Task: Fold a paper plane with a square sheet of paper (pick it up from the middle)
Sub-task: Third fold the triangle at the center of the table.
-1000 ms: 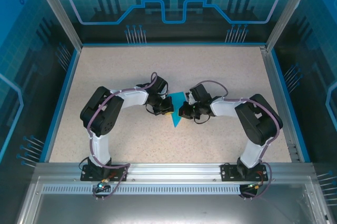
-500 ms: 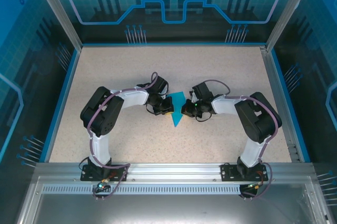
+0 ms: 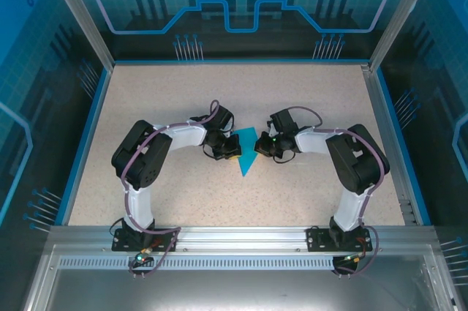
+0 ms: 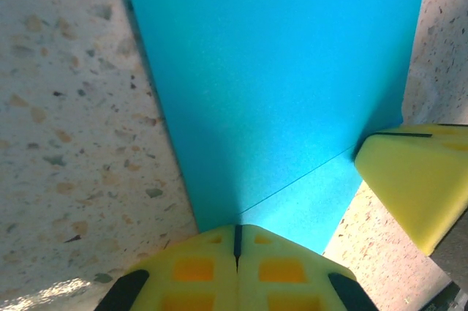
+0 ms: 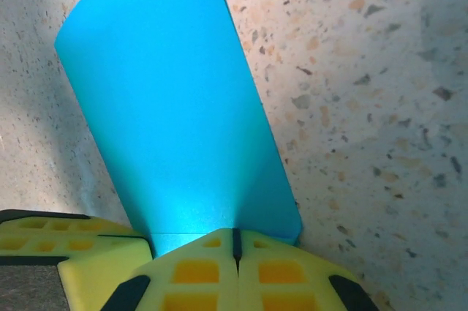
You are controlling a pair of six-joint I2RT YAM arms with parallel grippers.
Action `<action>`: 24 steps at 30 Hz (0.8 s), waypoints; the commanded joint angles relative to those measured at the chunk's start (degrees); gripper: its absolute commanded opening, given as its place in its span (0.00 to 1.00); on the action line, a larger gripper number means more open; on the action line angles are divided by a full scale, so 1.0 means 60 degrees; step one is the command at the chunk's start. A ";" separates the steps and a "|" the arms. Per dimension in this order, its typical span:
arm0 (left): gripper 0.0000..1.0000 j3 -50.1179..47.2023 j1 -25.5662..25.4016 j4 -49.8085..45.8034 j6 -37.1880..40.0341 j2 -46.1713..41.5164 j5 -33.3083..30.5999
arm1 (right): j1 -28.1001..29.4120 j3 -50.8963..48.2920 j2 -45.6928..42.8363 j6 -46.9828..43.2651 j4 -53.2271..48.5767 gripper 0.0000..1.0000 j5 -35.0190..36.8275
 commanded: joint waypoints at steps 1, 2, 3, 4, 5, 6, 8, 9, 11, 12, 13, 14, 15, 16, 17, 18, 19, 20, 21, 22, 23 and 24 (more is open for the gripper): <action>0.00 -0.0309 -0.0023 -0.1142 0.0269 0.0400 -0.1152 | -0.0328 -0.0223 0.0181 0.0102 -0.0369 0.03 0.0626; 0.00 -0.0318 -0.0018 -0.1141 0.0270 0.0400 -0.1157 | -0.0379 -0.0216 0.0133 0.0111 -0.0373 0.03 0.0680; 0.00 -0.0321 -0.0025 -0.1150 0.0266 0.0393 -0.1170 | -0.0431 -0.0223 0.0075 0.0095 -0.0368 0.03 0.0676; 0.00 -0.0335 -0.0013 -0.1150 0.0273 0.0400 -0.1178 | -0.0474 -0.0223 0.0001 0.0076 -0.0370 0.03 0.0692; 0.00 -0.0350 -0.0020 -0.1148 0.0274 0.0388 -0.1183 | -0.0513 -0.0216 -0.0105 0.0070 -0.0317 0.03 0.0683; 0.00 -0.0372 -0.0016 -0.1135 0.0283 0.0389 -0.1188 | -0.0550 -0.0223 -0.0243 0.0061 -0.0304 0.03 0.0687; 0.00 -0.0380 -0.0016 -0.1140 0.0285 0.0400 -0.1183 | -0.0627 -0.0178 -0.0489 0.0068 -0.0396 0.03 0.0848; 0.00 -0.0380 -0.0023 -0.1130 0.0283 0.0392 -0.1181 | -0.0666 -0.0152 -0.0599 0.0088 -0.0435 0.03 0.0918; 0.00 -0.0351 -0.0013 -0.1116 0.0314 0.0400 -0.1154 | -0.0698 -0.0135 -0.0853 0.0090 -0.0455 0.03 0.1041; 0.00 -0.0336 -0.0021 -0.1114 0.0336 0.0400 -0.1142 | -0.0668 -0.0142 -0.0987 0.0035 -0.0432 0.03 0.1041; 0.00 -0.0321 -0.0024 -0.1116 0.0353 0.0397 -0.1124 | -0.0655 -0.0155 -0.1074 0.0002 -0.0422 0.03 0.0965; 0.00 -0.0299 -0.0022 -0.1099 0.0364 0.0380 -0.1102 | -0.0570 -0.0190 -0.1174 -0.0103 -0.0347 0.03 0.0812; 0.00 -0.0292 -0.0025 -0.1077 0.0378 0.0386 -0.1072 | -0.0485 -0.0215 -0.1255 -0.0235 -0.0279 0.04 0.0630; 0.00 -0.0281 -0.0024 -0.1070 0.0380 0.0372 -0.1045 | -0.0371 -0.0209 -0.1293 -0.0374 -0.0293 0.04 0.0444; 0.00 -0.0263 -0.0038 -0.1075 0.0377 0.0373 -0.1030 | -0.0231 -0.0157 -0.1301 -0.0536 -0.0368 0.04 0.0257; 0.00 -0.0248 -0.0038 -0.1082 0.0386 0.0384 -0.1024 | -0.0060 -0.0109 -0.1258 -0.0648 -0.0473 0.04 0.0132; 0.00 -0.0240 -0.0028 -0.1080 0.0386 0.0376 -0.1017 | 0.0077 -0.0054 -0.1189 -0.0724 -0.0541 0.04 -0.0003; 0.00 -0.0244 -0.0034 -0.1072 0.0403 0.0371 -0.1026 | 0.0198 -0.0019 -0.1098 -0.0763 -0.0588 0.04 -0.0151; 0.00 -0.0234 -0.0039 -0.1075 0.0406 0.0371 -0.1020 | 0.0301 -0.0005 -0.0976 -0.0759 -0.0590 0.04 -0.0291; 0.00 -0.0237 -0.0039 -0.1083 0.0407 0.0373 -0.1027 | 0.0367 0.0007 -0.0886 -0.0753 -0.0541 0.04 -0.0451; 0.00 -0.0226 -0.0039 -0.1076 0.0421 0.0372 -0.1026 | 0.0412 -0.0002 -0.0775 -0.0732 -0.0519 0.04 -0.0566; 0.00 -0.0206 -0.0037 -0.1079 0.0424 0.0357 -0.1011 | 0.0459 -0.0016 -0.0680 -0.0709 -0.0471 0.04 -0.0647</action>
